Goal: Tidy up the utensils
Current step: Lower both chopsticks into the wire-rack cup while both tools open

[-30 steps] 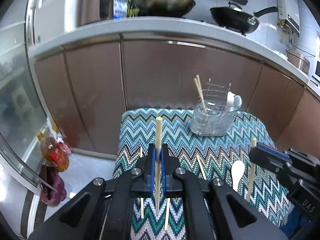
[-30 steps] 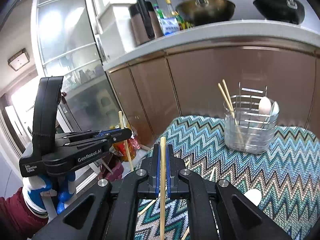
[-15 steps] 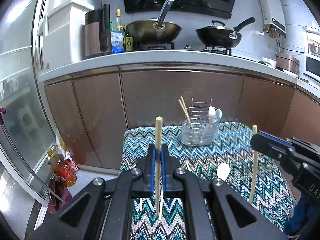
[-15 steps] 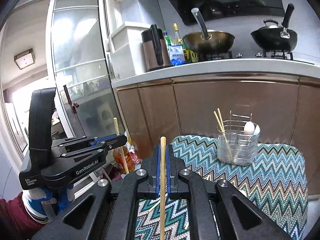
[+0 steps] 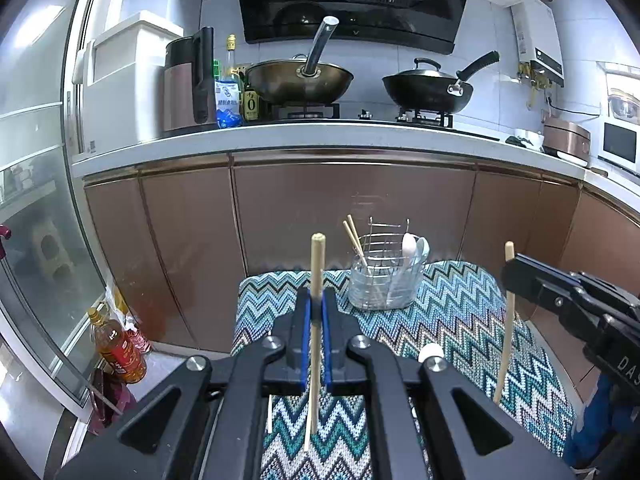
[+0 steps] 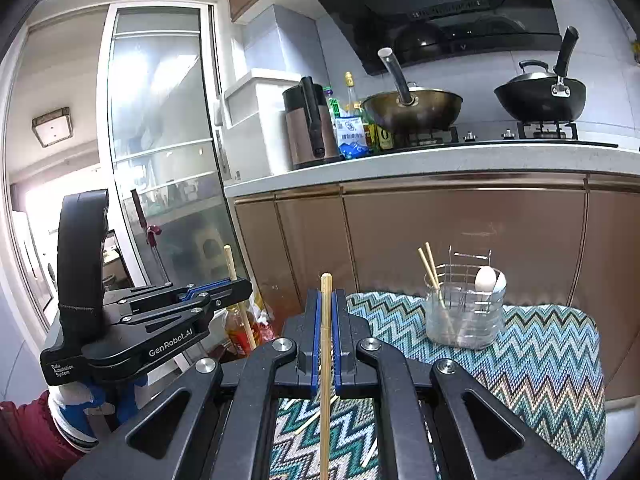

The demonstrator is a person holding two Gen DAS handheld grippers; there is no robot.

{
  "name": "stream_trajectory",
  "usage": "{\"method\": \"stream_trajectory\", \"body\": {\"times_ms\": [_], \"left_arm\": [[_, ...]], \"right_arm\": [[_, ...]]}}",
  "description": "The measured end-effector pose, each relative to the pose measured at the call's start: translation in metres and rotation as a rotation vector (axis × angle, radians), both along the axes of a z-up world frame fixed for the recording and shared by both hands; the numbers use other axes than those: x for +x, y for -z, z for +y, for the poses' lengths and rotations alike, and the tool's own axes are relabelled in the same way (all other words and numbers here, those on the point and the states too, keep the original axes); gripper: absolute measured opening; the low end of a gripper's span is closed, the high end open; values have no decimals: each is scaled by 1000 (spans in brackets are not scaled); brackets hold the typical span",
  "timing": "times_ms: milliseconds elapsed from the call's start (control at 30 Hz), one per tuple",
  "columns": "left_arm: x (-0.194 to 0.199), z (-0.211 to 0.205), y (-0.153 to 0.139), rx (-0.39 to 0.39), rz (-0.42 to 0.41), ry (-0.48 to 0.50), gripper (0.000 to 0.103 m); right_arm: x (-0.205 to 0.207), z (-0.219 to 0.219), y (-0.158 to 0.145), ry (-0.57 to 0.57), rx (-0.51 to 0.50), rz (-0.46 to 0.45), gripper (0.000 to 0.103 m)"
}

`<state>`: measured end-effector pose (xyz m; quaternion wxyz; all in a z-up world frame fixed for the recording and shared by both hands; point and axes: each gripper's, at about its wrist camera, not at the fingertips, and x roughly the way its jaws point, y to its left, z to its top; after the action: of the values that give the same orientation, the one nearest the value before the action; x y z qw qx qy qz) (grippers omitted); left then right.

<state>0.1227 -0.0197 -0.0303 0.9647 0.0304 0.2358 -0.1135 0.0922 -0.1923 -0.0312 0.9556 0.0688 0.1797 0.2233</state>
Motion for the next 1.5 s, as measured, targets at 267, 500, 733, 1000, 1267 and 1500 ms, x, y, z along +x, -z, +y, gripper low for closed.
{"method": "stream_trajectory", "body": {"times_ms": [267,500,733,1000,1267,1500], "left_arm": [[34,-2,-15,-115,18,30,5],[72,-20,-38,-195,-18,74,5],[131,-53,-60,-254,-100,100,5],[211,-80,-26,-286,-54,99,5],[264,-91,14,-295,-7,81,5],[285,-95,39,-299,20,60,5]], "right_arm": [[23,-20,-18,15,8,-66,5],[61,-43,-38,55,26,-136,5],[121,-53,-55,122,20,-243,5],[198,-54,-30,197,9,-281,5],[252,-60,4,246,-2,-259,5],[270,-59,31,259,-22,-219,5]]}}
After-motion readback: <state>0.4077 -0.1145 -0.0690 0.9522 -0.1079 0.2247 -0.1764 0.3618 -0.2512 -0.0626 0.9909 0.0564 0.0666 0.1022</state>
